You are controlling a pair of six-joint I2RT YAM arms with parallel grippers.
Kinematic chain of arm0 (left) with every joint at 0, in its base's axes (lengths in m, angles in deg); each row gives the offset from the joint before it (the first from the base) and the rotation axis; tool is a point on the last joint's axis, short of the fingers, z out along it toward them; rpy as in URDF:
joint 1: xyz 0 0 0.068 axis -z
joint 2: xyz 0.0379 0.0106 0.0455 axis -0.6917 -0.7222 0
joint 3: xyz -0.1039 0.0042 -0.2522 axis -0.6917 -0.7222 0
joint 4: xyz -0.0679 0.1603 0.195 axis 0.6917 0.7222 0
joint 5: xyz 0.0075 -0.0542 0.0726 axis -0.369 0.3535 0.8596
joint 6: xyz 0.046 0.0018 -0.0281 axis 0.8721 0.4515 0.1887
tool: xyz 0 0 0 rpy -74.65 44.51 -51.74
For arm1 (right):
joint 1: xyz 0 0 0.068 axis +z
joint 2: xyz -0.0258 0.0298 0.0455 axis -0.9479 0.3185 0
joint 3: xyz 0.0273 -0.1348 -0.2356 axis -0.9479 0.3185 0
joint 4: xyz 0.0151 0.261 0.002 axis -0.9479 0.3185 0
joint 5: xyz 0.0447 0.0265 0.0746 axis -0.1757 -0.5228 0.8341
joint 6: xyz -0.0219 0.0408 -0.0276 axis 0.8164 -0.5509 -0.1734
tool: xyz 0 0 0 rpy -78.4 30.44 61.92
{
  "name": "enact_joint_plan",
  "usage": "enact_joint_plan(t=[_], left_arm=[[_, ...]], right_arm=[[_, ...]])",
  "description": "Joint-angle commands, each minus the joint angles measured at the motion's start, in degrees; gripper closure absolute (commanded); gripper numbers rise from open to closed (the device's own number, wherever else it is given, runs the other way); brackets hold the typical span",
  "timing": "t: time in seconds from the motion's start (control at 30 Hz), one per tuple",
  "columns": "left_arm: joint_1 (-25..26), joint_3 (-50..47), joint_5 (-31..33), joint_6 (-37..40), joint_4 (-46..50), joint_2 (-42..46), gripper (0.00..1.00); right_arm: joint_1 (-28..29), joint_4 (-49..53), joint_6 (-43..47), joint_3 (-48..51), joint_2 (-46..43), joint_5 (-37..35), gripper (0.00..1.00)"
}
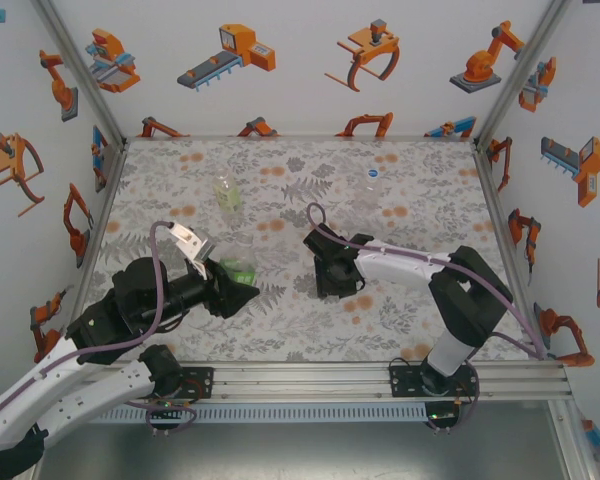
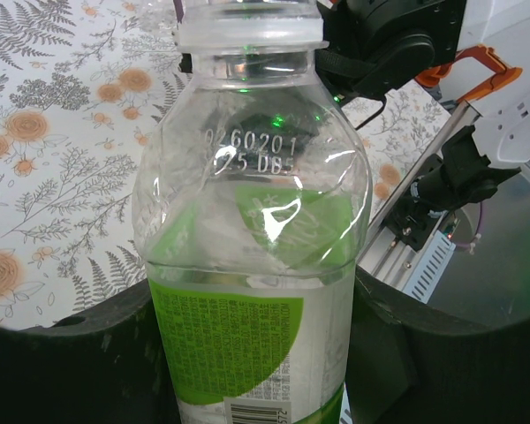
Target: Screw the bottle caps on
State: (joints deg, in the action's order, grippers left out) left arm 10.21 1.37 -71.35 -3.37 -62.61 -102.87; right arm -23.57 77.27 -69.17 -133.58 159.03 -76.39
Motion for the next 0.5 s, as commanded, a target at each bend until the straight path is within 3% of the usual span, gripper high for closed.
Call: enact_joint_plan(t=[0.0, 0.27, 0.47], left_arm=[[-0.05, 1.72, 0.31, -0.79, -0.73, -0.11, 1.00], [-0.01, 1.74, 0.70, -0.69, -0.09, -0.10, 1.00], [-0.02, 1.82, 0.85, -0.70, 0.05, -0.10, 1.00]], right_arm=[[-0.13, -0.94, -1.23, 1.22, 0.86, 0.66, 0.57], [-0.44, -3.94, -2.47, 2.25, 0.89, 3.19, 0.72], [-4.62, -15.16, -5.75, 7.25, -1.84, 11.74, 0.76]])
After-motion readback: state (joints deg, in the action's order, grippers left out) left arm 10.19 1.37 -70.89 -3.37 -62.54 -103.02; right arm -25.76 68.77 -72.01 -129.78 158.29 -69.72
